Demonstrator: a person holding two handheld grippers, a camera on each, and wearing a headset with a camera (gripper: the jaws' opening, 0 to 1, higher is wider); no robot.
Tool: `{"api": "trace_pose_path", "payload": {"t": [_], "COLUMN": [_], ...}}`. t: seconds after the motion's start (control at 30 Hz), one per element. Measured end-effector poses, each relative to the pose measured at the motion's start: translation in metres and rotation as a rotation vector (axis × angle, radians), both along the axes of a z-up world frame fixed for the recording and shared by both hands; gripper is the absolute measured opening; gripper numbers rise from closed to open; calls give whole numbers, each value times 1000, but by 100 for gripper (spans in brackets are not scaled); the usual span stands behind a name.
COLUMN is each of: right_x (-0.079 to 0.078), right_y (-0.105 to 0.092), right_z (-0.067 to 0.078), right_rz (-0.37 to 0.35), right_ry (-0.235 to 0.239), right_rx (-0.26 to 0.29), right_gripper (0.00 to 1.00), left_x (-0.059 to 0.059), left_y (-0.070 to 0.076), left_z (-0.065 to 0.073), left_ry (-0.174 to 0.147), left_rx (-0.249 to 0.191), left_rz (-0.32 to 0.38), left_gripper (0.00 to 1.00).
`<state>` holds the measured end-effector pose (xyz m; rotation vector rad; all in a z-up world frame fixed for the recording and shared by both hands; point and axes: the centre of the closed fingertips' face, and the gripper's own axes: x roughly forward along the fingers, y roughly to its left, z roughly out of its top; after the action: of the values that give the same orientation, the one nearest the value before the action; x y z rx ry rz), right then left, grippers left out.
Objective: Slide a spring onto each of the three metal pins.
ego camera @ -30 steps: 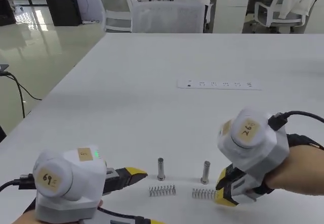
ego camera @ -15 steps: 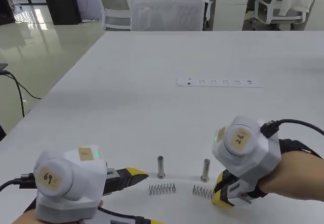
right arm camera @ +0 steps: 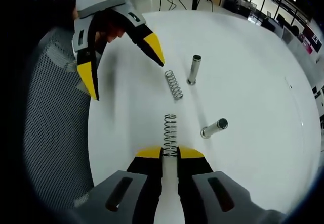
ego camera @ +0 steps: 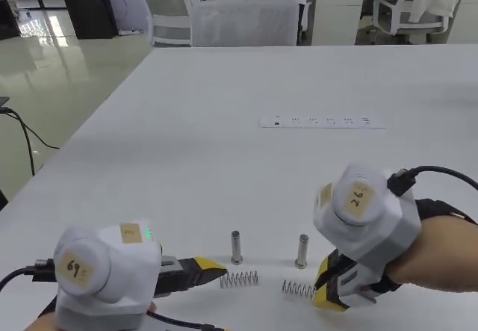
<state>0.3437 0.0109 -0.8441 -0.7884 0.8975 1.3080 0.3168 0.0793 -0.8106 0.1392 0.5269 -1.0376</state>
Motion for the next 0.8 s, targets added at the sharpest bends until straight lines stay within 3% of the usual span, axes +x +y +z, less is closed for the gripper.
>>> {"api": "trace_pose_path", "payload": {"t": [0.43,0.8], "right_x": [-23,-37], "right_y": [23,32], "right_z": [27,34], "right_rz": [115,200], "right_ry": [-1,-5], "right_rx": [57,69], "right_gripper": [8,8], "left_x": [-2,-9], "left_y": [-5,-14], "left_z": [6,11], "left_ry": [-42,-83], "left_rx": [-13,-27], "left_rz": [-29,-89], "left_gripper": [42,30]}}
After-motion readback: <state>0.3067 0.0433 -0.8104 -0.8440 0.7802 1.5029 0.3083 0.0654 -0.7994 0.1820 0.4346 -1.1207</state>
